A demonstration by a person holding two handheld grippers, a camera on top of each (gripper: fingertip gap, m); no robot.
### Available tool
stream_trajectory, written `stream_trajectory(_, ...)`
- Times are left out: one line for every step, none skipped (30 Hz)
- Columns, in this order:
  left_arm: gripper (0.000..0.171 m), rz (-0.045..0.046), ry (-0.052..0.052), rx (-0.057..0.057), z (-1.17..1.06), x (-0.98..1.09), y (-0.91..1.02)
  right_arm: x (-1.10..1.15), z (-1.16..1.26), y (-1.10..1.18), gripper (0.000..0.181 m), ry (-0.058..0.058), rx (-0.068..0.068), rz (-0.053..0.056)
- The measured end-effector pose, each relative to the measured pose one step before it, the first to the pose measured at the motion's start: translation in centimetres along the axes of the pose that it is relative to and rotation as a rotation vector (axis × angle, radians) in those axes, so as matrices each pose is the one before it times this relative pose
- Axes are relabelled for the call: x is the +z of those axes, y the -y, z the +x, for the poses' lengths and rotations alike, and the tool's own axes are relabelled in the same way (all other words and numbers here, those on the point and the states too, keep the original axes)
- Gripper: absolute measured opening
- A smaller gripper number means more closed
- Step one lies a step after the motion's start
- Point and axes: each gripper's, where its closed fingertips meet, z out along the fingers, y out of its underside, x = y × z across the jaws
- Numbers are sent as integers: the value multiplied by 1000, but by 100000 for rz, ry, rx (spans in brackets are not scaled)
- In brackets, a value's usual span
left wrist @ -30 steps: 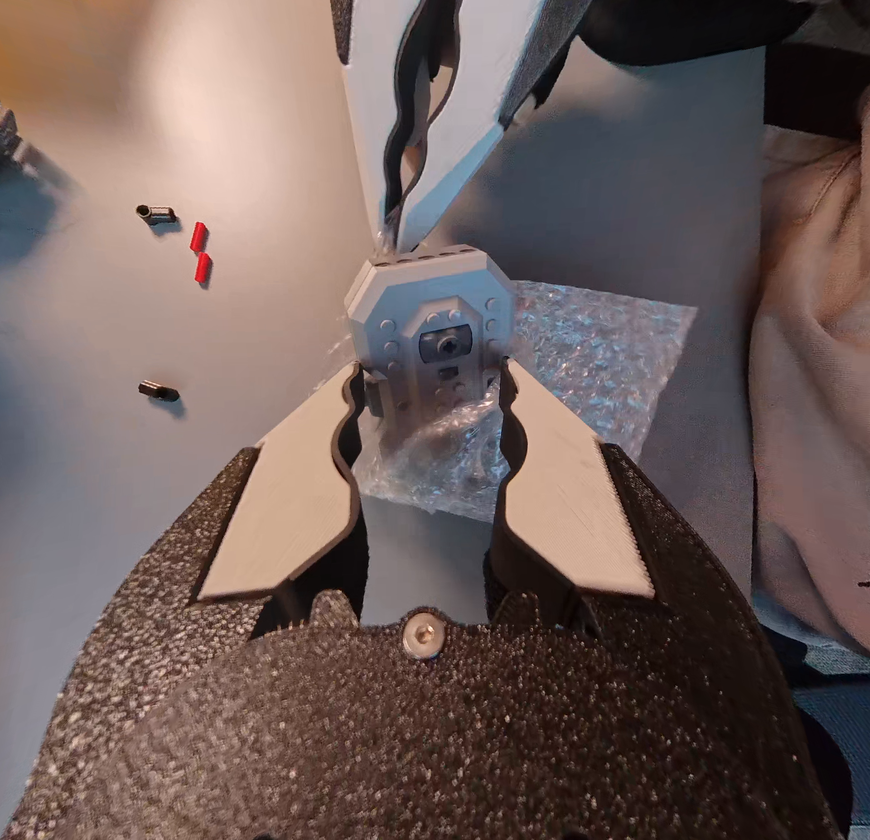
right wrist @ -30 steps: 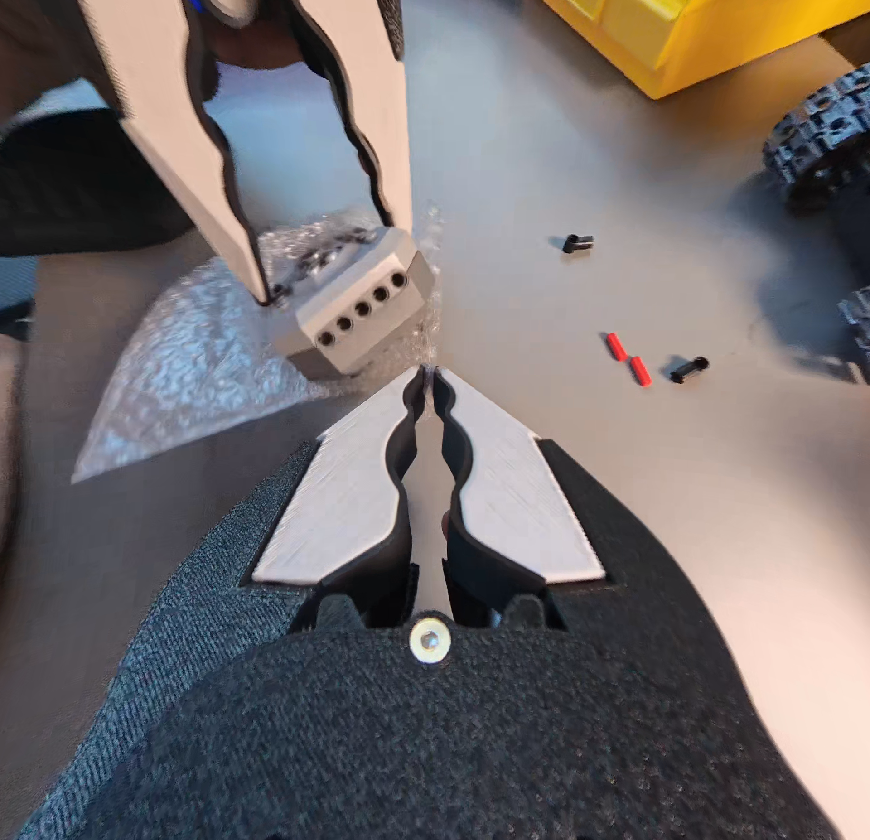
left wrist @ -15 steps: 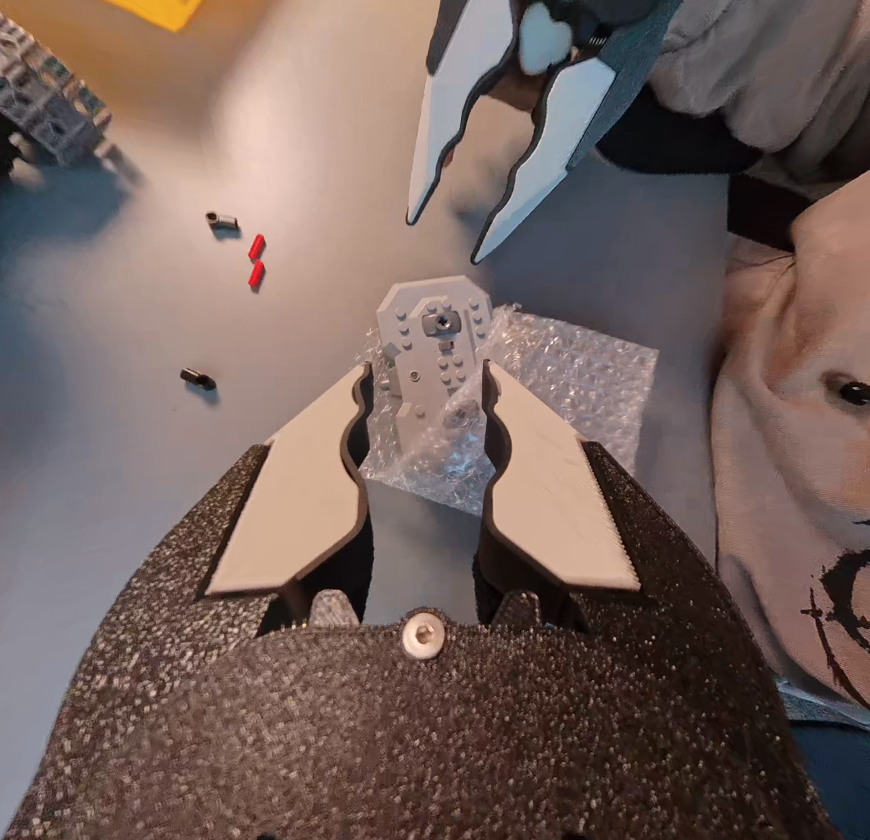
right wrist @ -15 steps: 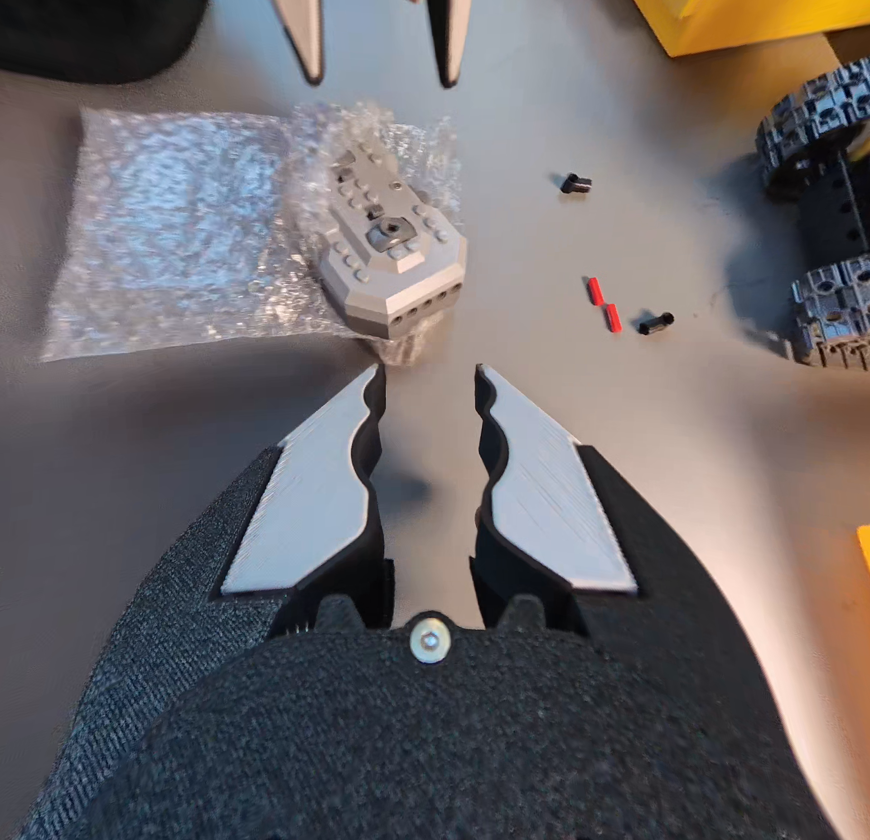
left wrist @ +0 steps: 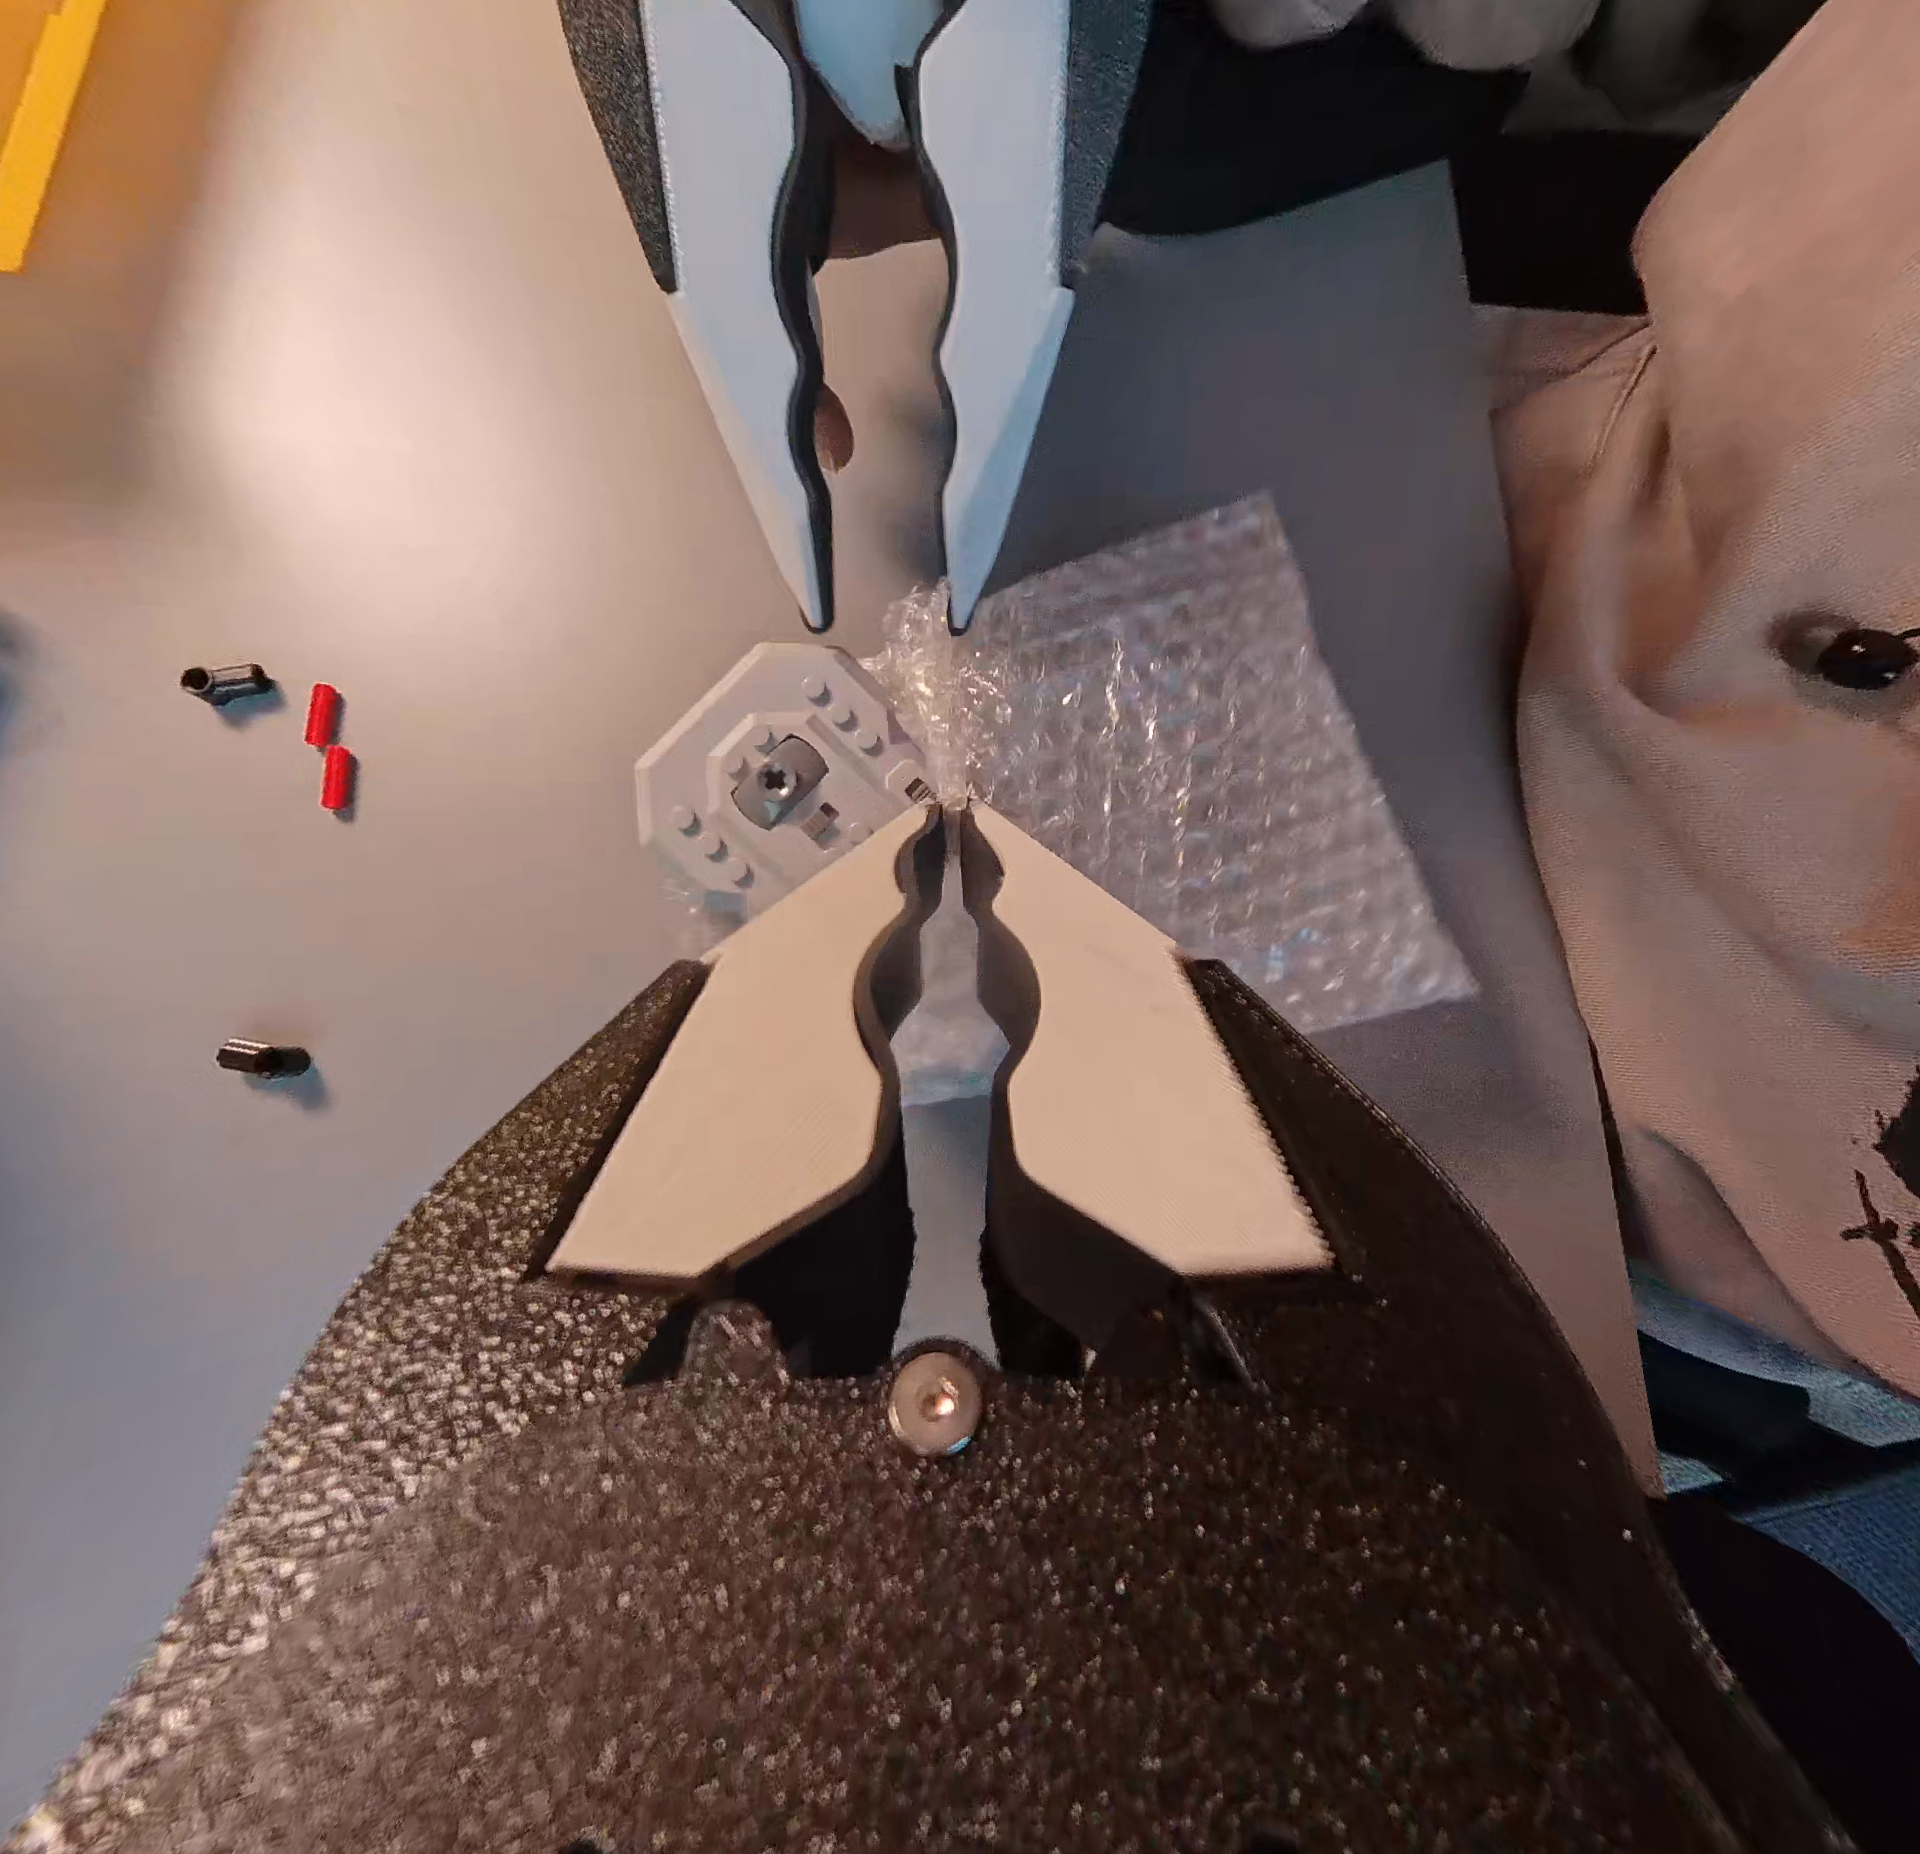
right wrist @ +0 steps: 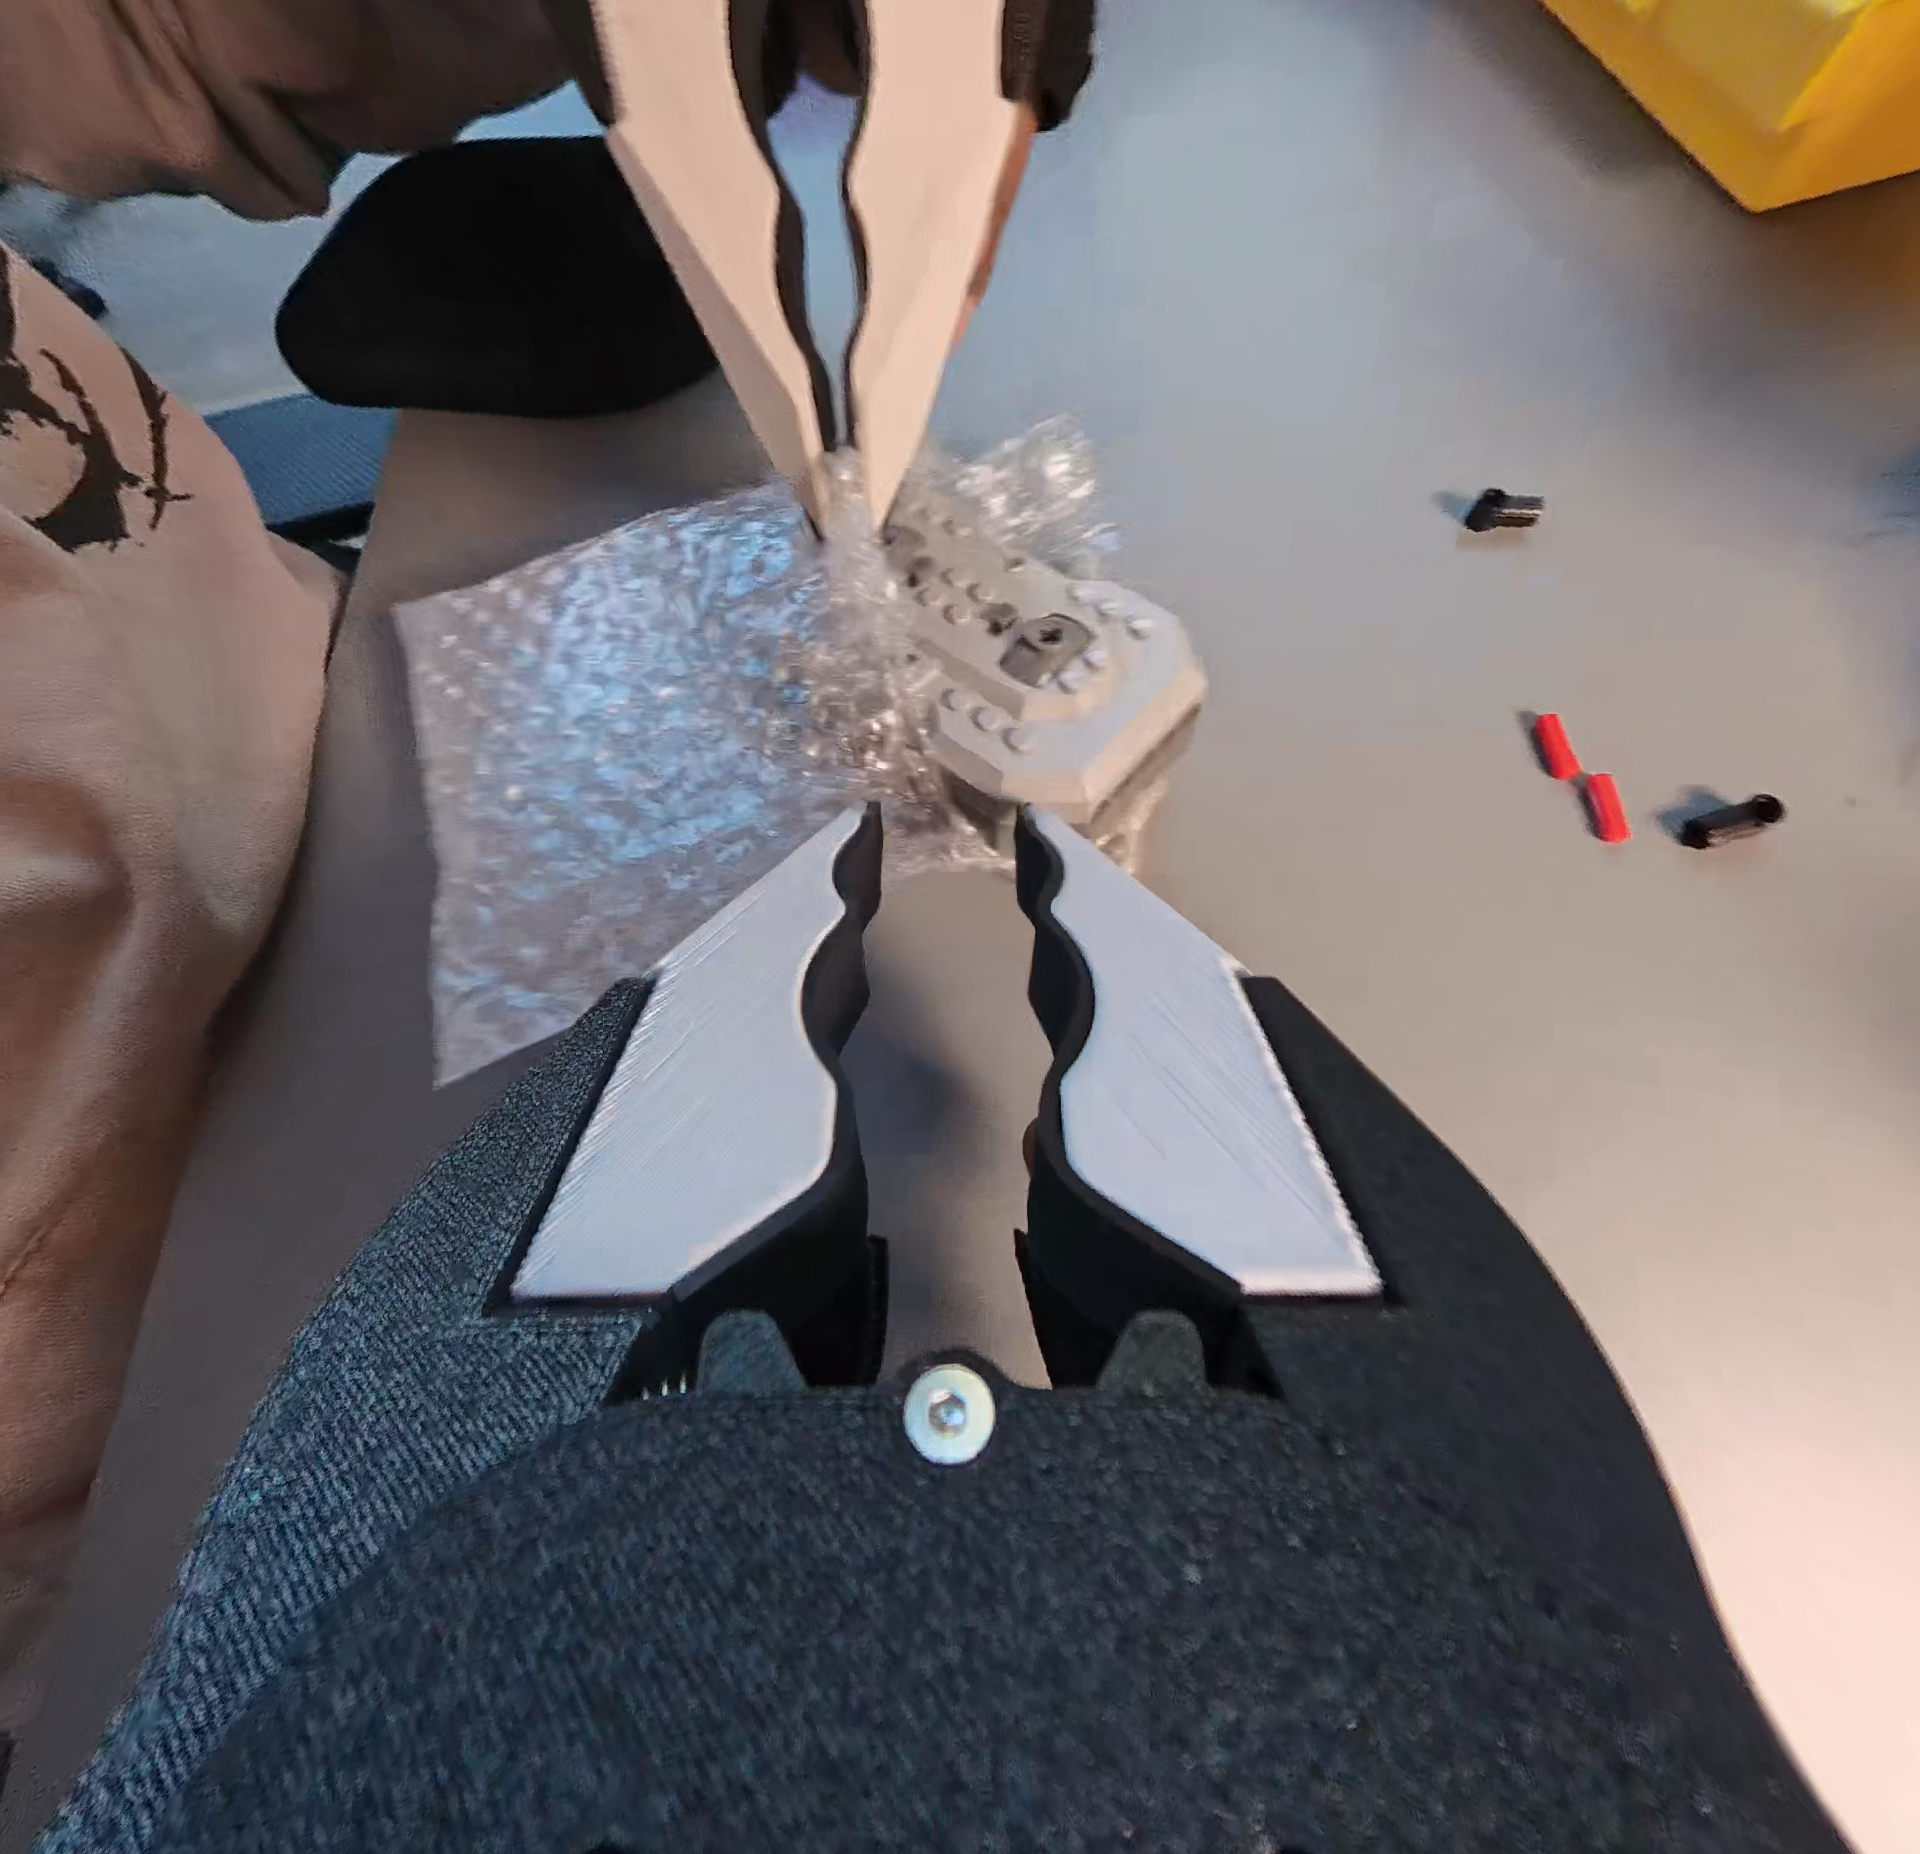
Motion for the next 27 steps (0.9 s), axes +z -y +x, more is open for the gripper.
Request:
stream_trajectory(1, 1982, -122, -839, -3, -172, -5, -459, 730, 176, 27, -1119, 2298, 1563)
stream_trajectory(1, 1968, -385, -1490, 26, -77, -18, -257, 749, 83, 31, -1336, 2780, 555)
stream_trajectory(1, 1806, 921, -1573, -140, 48, -12, 66, 553, -77, 36, -508, 2206, -685)
stream_trajectory(1, 1620, 1035, -984, -110, 161, -11, 489, -147, -153, 42, 2949, 1660, -981)
stream_trajectory(1, 2040, 1429, -1017, -169, 191, 94, 823, -791, -429, 48, 5546, 1522, -2879)
stream_trajectory(1, 1930, 1173, -1275, -151, 194, 122, 976, -824, -473, 53, 4095, 554, -3494)
stream_trajectory(1, 759, 1212, -887, -130, 218, -41, 660, -240, 45, 54, 32, -2905, -75)
stream_trajectory(1, 266, 1136, -463, -53, 233, -162, 401, -422, 168, 56, 1584, -1112, 1090)
stream_trajectory(0, 1655, 1411, -932, -62, 147, 52, 214, -284, 76, 57, 2017, 2220, 587)
stream_trajectory(0, 2050, 370, -1779, 79, 1, 148, -111, -100, 55, 57, 843, 1562, 836)
stream_trajectory(0, 1805, 2129, -655, -146, -36, 100, -179, -137, 55, 57, 1220, 1228, 1353)
stream_trajectory(0, 1026, 2653, -21, -208, -49, 8, -199, -107, 102, 56, 1297, 1862, 1535)
stream_trajectory(0, 849, 1934, 411, -90, -33, -11, -159, -208, 167, 56, 1702, 1612, 1946)
stream_trajectory(0, 1040, 963, 410, 41, -49, 61, -138, -308, 90, 56, 2126, 949, 1556)
stream_trajectory(0, 673, 766, 267, 48, -48, 23, -168, -368, 82, 56, 2432, 381, 1221)
stream_trajectory(0, -121, 2421, 1104, -228, -47, -91, -222, -353, 131, 56, 2061, 270, 1181)
stream_trajectory(0, -490, 2926, 1760, -322, -41, -160, -278, -320, 194, 54, 2135, 229, 1363)
stream_trajectory(0, 645, 1960, 969, -205, -110, 5, -228, -458, 88, 52, 2987, 204, 1040)
stream_trajectory(0, 1230, 1076, -243, -139, -179, 132, -156, -712, -18, 48, 4441, -540, 824)
stream_trajectory(0, 795, 1660, 124, -254, -182, 82, 59, -787, 14, 42, 4251, -483, 971)
stream_trajectory(0, -473, 1259, 464, -196, -74, -68, 295, -589, -40, 41, 2761, -431, 189)
stream_trajectory(0, -1473, -463, 1075, 117, 31, -216, 474, 42, -527, 41, -1168, -925, -3371)
stream_trajectory(0, -1049, -556, 1321, 197, 96, -176, 577, 404, -811, 45, -3413, -1810, -5256)
stream_trajectory(0, -208, -2223, 1386, 457, 89, -65, 475, -196, -364, 43, 106, -1794, -2459)
stream_trajectory(0, -586, -1617, 860, 310, 25, -150, 259, -519, -42, 46, 2238, -266, -625)
stream_trajectory(0, -243, -186, 1390, 111, 1, -185, 88, -336, 186, 46, 1172, 84, 463)
stream_trajectory(1, -128, -1054, 1374, 254, -22, -202, 47, -149, -12, 46, 15, -269, -1007)
